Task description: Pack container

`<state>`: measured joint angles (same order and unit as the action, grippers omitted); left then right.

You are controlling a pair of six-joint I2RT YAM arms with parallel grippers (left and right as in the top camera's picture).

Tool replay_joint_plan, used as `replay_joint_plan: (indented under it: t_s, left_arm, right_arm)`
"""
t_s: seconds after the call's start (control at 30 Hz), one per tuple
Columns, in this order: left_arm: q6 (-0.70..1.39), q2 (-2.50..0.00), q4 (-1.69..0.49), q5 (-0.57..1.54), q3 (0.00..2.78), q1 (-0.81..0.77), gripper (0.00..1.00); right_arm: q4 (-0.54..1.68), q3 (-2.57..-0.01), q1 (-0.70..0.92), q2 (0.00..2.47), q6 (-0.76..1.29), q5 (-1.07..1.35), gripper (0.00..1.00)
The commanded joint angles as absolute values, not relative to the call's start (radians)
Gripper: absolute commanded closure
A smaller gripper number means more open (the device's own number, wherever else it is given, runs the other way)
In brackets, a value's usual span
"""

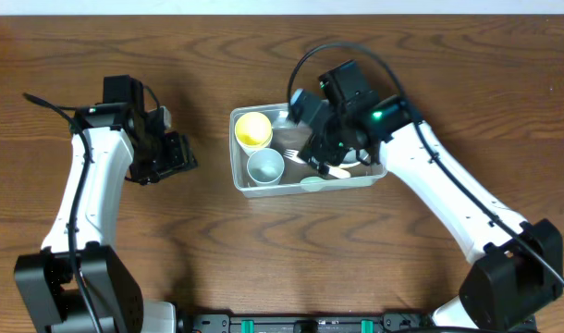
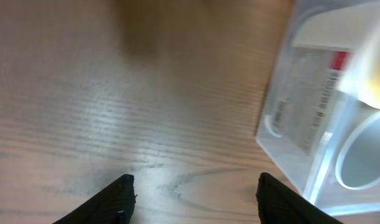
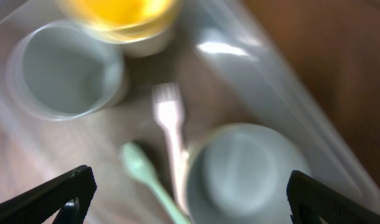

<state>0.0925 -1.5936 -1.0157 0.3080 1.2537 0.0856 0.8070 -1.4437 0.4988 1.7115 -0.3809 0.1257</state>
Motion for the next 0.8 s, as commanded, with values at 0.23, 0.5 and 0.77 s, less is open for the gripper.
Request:
replay_joint_plan:
  t_s: [0.23, 0.5, 0.77]
  left_arm:
    - [-0.024, -1.451, -0.918, 0.155, 1.263, -0.14, 0.02]
    - [-0.026, -1.451, -0.902, 0.051, 1.263, -0.208, 0.02]
    - [-0.022, -1.423, -0.881, 0.052, 1.263, -0.197, 0.02]
  right_arm:
    - [0.783, -1.445, 0.141, 1.564, 0.03, 0.042, 0.01]
    - [0.771, -1.444, 0.003, 1.567, 0.03, 0.041, 0.01]
    - [0.798, -1.444, -0.006, 1.559, 0.027, 0.068, 0.01]
